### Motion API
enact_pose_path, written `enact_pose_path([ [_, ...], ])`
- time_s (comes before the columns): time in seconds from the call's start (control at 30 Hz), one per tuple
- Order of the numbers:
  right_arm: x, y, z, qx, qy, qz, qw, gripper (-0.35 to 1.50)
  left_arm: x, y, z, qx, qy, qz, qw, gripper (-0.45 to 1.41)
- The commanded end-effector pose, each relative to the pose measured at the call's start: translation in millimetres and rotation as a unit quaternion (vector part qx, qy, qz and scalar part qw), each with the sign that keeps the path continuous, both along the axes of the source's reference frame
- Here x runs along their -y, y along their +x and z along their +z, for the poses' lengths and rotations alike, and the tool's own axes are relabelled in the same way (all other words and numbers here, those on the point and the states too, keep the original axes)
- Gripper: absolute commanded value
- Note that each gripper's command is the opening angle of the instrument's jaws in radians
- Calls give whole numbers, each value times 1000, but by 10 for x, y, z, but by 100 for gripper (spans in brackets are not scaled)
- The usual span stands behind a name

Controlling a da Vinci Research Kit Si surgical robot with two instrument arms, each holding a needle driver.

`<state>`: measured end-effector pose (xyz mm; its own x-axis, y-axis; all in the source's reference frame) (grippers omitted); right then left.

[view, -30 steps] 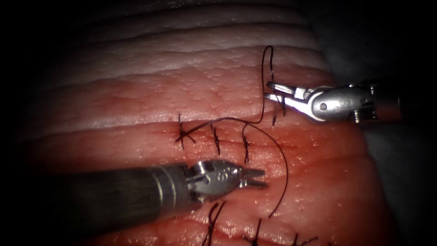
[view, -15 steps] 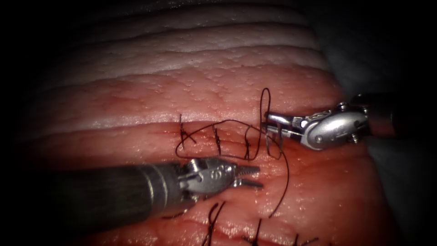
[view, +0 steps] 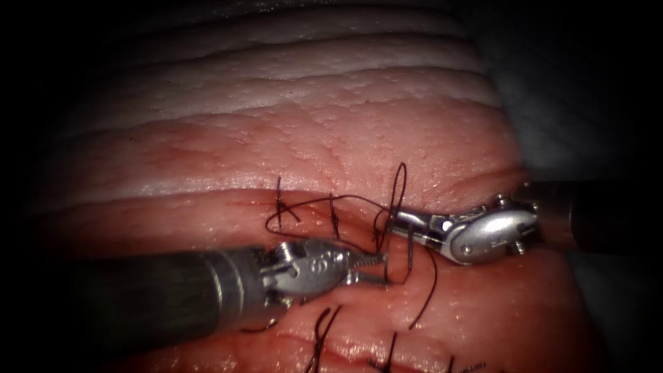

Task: Wound Closure
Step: Throw needle through skin above incision

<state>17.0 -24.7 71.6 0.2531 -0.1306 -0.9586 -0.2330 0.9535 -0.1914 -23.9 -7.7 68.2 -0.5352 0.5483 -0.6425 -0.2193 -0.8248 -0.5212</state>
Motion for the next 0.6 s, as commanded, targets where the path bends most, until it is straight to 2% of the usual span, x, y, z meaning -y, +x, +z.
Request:
enact_pose_path([
  [0.03, 9, 8, 10, 8, 24, -9, 1000, -35, 0, -5, 6, 1, 0, 0, 1000, -1],
  [0.33, 23, 6, 27, 36, 67, -33, 997, -35, 1, -3, 5, 1, 0, 1, 1000, -3],
  [0.6, 34, 7, 49, 63, 132, -70, 987, -35, 3, -3, 6, 1, -1, 1, 1000, -5],
])
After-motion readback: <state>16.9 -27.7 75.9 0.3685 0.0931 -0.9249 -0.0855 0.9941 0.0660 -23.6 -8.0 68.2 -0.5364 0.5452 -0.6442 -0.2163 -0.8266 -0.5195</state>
